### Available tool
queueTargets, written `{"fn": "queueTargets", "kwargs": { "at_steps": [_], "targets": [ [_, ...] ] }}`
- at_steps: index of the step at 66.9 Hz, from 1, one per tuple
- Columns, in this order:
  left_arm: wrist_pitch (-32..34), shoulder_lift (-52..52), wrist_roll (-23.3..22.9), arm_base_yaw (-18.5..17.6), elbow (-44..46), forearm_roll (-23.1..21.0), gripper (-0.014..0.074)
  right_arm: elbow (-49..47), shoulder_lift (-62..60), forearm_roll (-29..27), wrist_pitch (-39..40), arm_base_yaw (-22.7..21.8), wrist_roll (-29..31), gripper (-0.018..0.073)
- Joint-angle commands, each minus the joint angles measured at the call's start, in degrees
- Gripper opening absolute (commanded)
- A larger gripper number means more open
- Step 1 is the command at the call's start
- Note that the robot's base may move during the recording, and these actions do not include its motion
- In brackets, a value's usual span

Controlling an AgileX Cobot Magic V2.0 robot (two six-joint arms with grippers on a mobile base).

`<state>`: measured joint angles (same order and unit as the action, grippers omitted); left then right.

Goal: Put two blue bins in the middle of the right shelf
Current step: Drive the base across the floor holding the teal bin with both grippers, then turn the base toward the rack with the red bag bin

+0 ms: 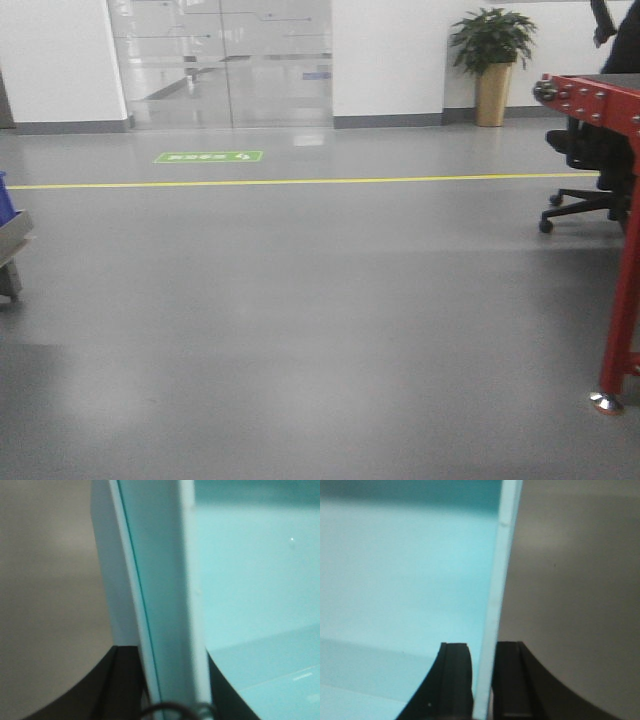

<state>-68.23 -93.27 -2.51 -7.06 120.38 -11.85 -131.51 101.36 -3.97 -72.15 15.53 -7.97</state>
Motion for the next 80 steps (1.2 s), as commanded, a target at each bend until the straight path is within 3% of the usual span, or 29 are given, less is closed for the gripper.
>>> {"fn": "queueTargets", "kwargs": {
  "at_steps": [1, 80],
  "targets": [
    [5.18, 1.29, 0.56, -0.64, 1.27, -6.39, -0.0111, -0.73, -0.73, -3.19, 4.60, 0.41, 1.13, -0.0167],
    [5.21, 1.29, 0.56, -0.64, 1.27, -6.06, -0.0111, -0.73, -0.73, -3.19, 4.60, 0.41, 1.13, -0.0167]
  ]
}}
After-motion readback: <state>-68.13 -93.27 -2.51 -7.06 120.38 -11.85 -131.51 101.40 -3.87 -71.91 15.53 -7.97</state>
